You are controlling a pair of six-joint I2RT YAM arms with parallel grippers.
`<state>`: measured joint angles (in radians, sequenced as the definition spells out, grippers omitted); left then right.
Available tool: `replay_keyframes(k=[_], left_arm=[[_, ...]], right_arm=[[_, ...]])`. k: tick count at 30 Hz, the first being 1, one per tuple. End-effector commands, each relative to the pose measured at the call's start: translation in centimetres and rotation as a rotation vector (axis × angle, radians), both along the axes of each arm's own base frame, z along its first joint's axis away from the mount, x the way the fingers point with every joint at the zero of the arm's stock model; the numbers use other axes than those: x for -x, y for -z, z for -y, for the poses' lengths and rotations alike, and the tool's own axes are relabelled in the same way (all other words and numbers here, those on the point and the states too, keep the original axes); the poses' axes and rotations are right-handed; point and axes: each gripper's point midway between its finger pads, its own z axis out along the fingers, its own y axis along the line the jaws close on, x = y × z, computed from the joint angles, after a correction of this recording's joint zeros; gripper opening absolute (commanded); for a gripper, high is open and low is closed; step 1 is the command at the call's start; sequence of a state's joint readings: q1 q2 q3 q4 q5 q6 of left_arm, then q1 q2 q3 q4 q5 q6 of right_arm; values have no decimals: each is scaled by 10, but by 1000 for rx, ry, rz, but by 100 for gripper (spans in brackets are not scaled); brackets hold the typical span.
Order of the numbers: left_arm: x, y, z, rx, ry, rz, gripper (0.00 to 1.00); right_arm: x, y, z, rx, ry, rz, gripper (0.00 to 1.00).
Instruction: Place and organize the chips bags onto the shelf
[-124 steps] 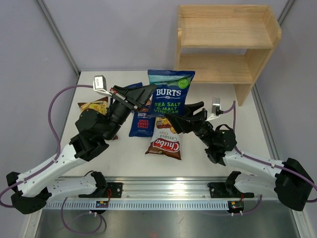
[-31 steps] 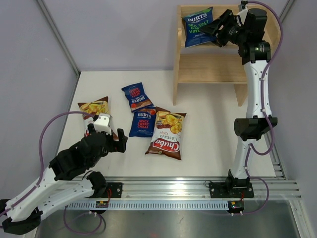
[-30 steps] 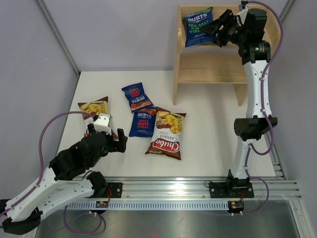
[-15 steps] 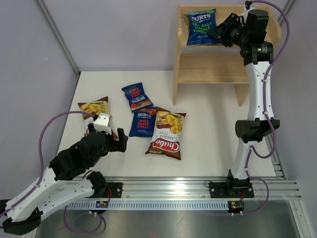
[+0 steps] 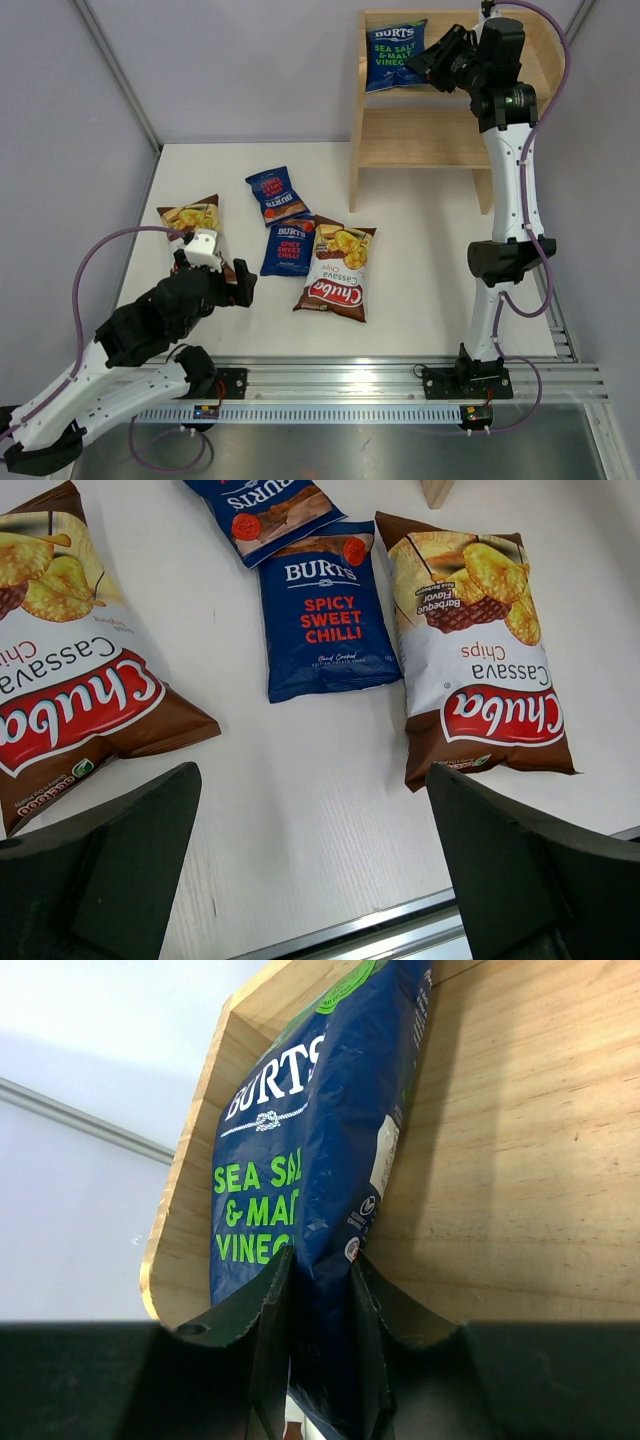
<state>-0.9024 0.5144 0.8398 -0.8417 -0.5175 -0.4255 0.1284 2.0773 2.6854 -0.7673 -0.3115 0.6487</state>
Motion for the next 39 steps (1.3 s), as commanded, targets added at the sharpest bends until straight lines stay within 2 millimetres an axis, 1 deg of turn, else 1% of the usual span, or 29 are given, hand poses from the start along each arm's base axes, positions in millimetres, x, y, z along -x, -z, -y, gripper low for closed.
replay_keyframes(k=[1, 6, 7, 8, 9, 10, 11, 12, 13, 14, 15, 16, 17, 18, 20, 24, 25, 27, 29, 30, 31, 32, 33, 34, 35, 36, 37, 38, 39], left_arm=[[-3, -6, 6, 36, 16, 28, 99], [-2, -5, 7, 35, 21, 25, 99], [-2, -6, 7, 36, 21, 26, 99], [-2, -6, 7, 36, 21, 26, 99], [-2, -7, 7, 38, 19, 29, 99], [-2, -6, 6, 36, 16, 28, 99], [-3, -6, 5, 36, 11, 29, 99], [-3, -7, 5, 38, 9, 30, 99], [-3, -7, 5, 39, 9, 31, 99], [-3, -7, 4, 37, 6, 30, 99], [-3, -7, 4, 36, 3, 29, 99], [-4, -7, 4, 38, -2, 28, 99], [-4, -5, 3, 26, -9, 23, 99], [-5, -5, 3, 29, -17, 22, 99], [-7, -4, -1, 16, -45, 17, 99], [-14, -6, -4, 24, -102, 1, 99], [-15, -6, -5, 25, -118, -5, 99], [-20, -5, -6, 36, -156, -21, 99], [-26, -3, 4, 71, -159, -51, 99], [-30, -2, 5, 87, -178, -64, 99], [-38, 0, 11, 93, -184, -77, 99], [-41, 2, 19, 118, -154, -104, 99], [-50, 2, 14, 132, -180, -111, 99], [-58, 6, 26, 159, -142, -139, 99], [-65, 7, 28, 170, -139, -151, 99], [-77, 11, 19, 177, -172, -162, 99], [-88, 8, 22, 205, -160, -153, 99], [-94, 16, 35, 227, -100, -201, 99], [-104, 17, 31, 239, -107, -205, 99]], right_arm=[[-6, -8, -11, -15, -8, 47, 34], [-7, -16, -5, -4, 24, 74, 34], [-7, -19, -5, -4, 25, 85, 38], [-9, -18, -4, 1, 21, 89, 41], [-9, -18, -3, 7, 24, 90, 51], [-6, -21, -3, 19, 21, 99, 56], [-4, -22, -2, 25, 23, 103, 58], [-2, -24, -1, 33, 25, 108, 63], [0, -24, 1, 44, 33, 104, 70], [7, -34, 7, 57, 47, 127, 84], [11, -37, 10, 62, 53, 135, 89], [17, -43, 14, 70, 61, 146, 98], [18, -45, 22, 77, 79, 147, 99], [20, -43, 26, 88, 88, 141, 99], [27, -49, 37, 124, 115, 157, 100], [38, -49, 56, 199, 180, 147, 99], [41, -53, 63, 226, 211, 158, 100], [47, -54, 69, 256, 234, 155, 100], [63, -60, 76, 293, 248, 159, 99], [66, -51, 77, 308, 244, 131, 99], [84, -64, 78, 316, 242, 163, 100], [92, -65, 79, 323, 238, 166, 99], [93, -50, 78, 335, 223, 133, 99], [120, -67, 79, 332, 218, 182, 99], [131, -67, 77, 328, 202, 190, 99], [129, -45, 71, 324, 167, 161, 99], [164, -62, 61, 288, 105, 230, 99], [174, -58, 58, 270, 85, 231, 100], [174, -34, 52, 245, 58, 191, 99]])
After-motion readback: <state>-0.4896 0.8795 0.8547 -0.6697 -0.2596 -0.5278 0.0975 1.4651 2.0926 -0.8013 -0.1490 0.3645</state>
